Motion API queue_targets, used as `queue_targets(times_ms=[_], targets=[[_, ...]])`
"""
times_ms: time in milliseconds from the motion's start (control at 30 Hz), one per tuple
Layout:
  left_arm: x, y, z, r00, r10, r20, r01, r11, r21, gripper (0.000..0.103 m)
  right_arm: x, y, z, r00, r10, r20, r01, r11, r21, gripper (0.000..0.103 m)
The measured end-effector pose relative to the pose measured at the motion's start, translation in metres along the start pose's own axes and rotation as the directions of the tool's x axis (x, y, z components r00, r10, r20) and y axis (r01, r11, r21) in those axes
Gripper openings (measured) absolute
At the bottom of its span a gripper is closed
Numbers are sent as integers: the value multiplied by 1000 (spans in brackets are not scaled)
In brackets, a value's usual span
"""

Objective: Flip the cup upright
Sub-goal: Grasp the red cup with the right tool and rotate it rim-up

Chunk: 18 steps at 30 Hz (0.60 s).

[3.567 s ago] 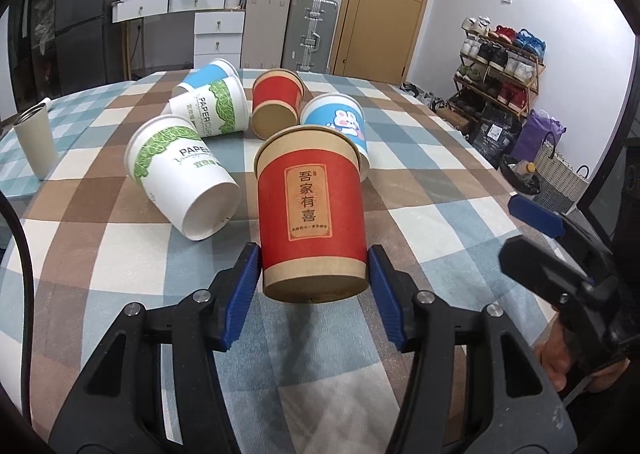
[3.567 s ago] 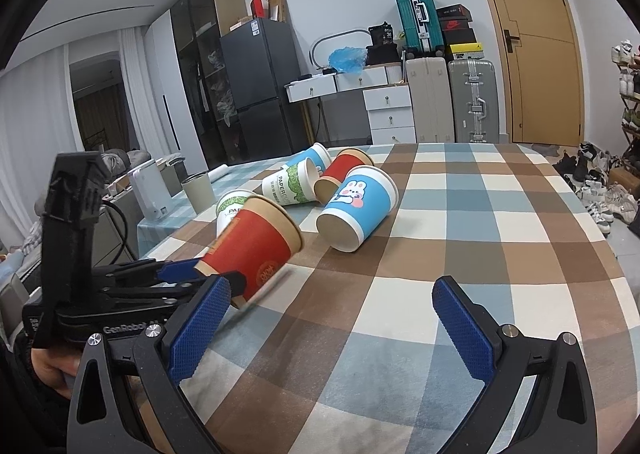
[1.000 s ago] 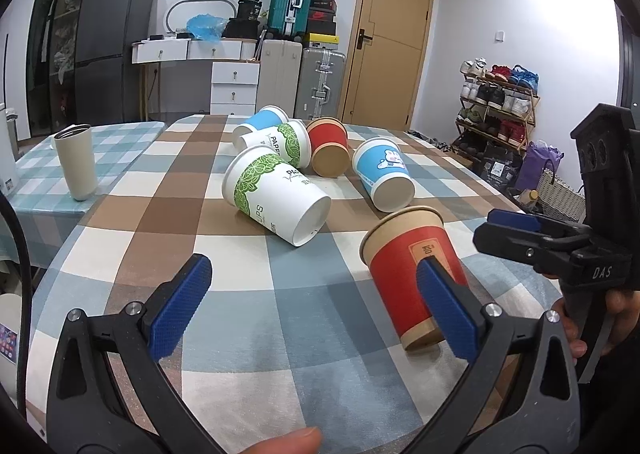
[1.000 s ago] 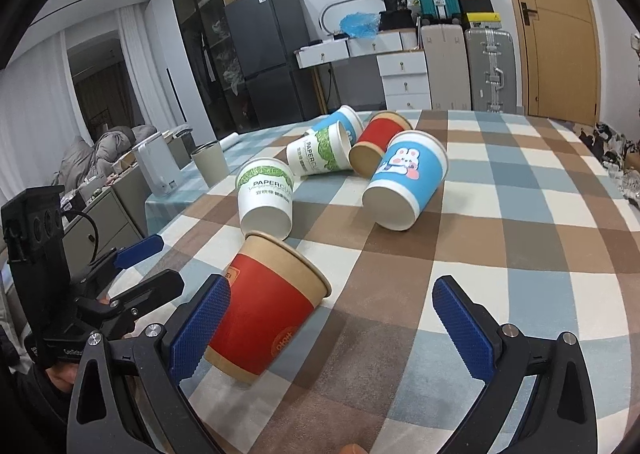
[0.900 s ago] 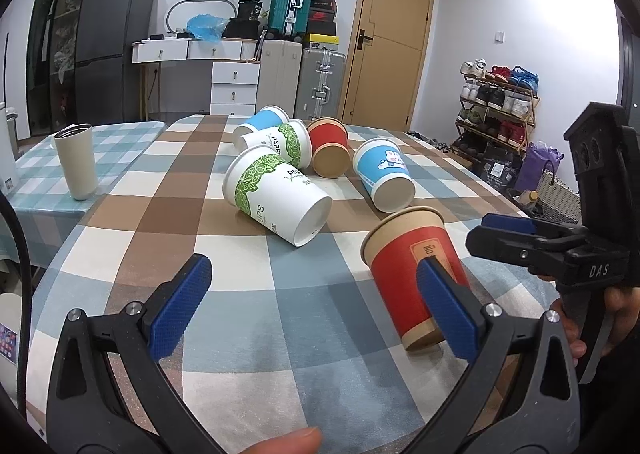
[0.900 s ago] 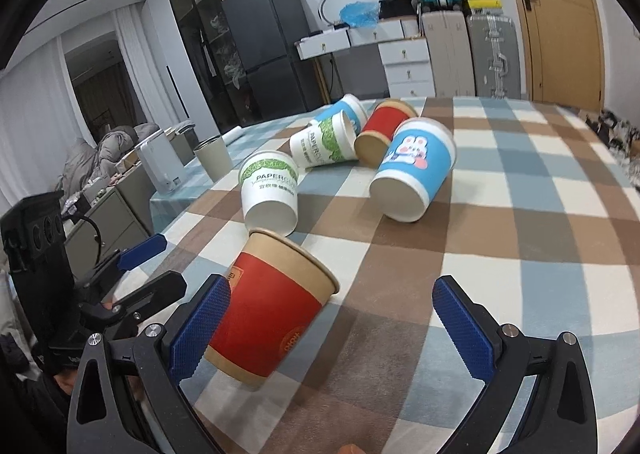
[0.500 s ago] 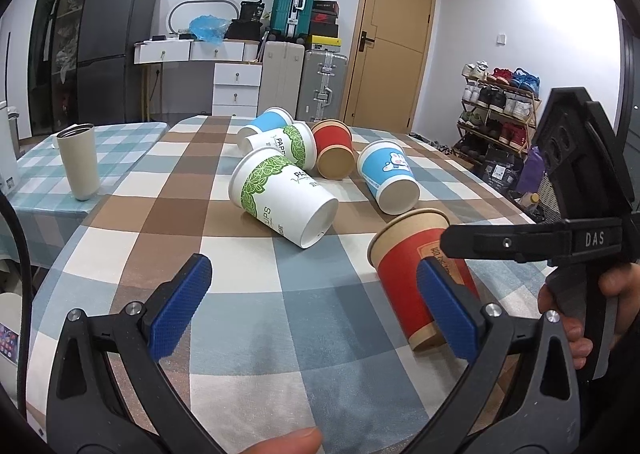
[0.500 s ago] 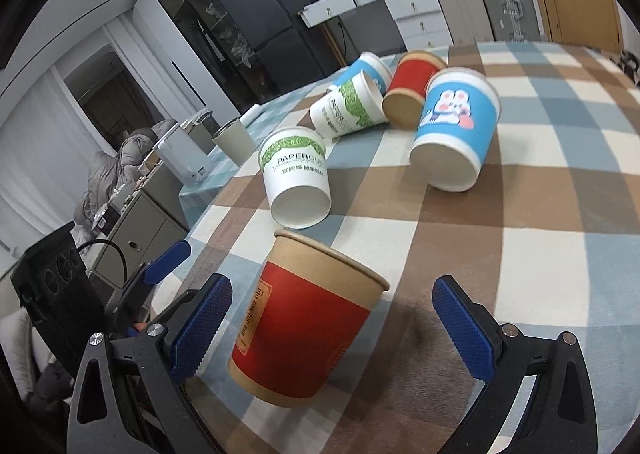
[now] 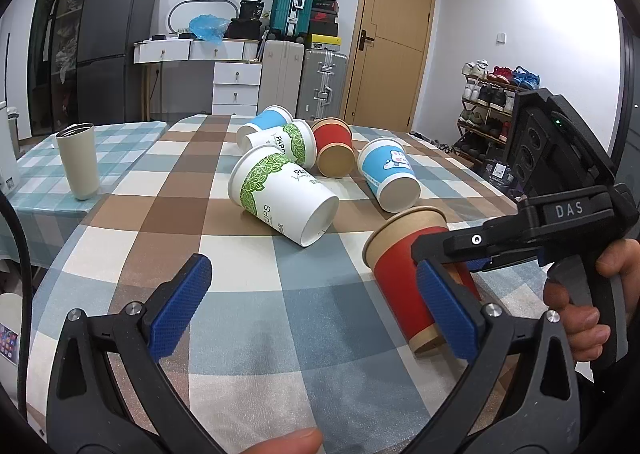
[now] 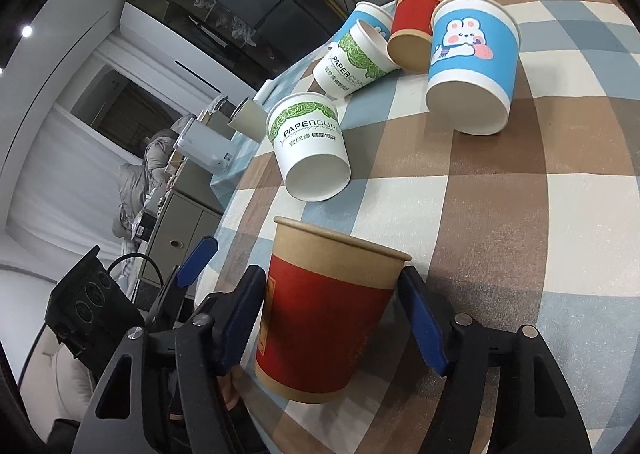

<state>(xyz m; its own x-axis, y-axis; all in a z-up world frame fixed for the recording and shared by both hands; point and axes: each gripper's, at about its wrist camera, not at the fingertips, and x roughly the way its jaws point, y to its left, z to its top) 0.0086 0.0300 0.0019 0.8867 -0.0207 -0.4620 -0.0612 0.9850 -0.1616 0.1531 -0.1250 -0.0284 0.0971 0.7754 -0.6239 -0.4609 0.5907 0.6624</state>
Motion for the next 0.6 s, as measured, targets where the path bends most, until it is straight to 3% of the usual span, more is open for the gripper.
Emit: queue_targets(times_ms=[133,300,367,600], targets=[[0,0,0,1000,-1,0,1,1000,-1,102,-8,4,-3,999,-17,37,18,999,-34,67],[0,0,-1,1000,1,0,-1,1000,0,102,-18,16,-6,986,-103,132,119,986,-120,66],[0,0,-1,1000,1,-1,-1,1000,-1,102,-22,23,-7,973,-137,185,168,972,-166,66],[1,0,-2,1000,2,-1,-2,1000,-1,102,-23,50,-15,899,-260,353,377,870,-317,65]])
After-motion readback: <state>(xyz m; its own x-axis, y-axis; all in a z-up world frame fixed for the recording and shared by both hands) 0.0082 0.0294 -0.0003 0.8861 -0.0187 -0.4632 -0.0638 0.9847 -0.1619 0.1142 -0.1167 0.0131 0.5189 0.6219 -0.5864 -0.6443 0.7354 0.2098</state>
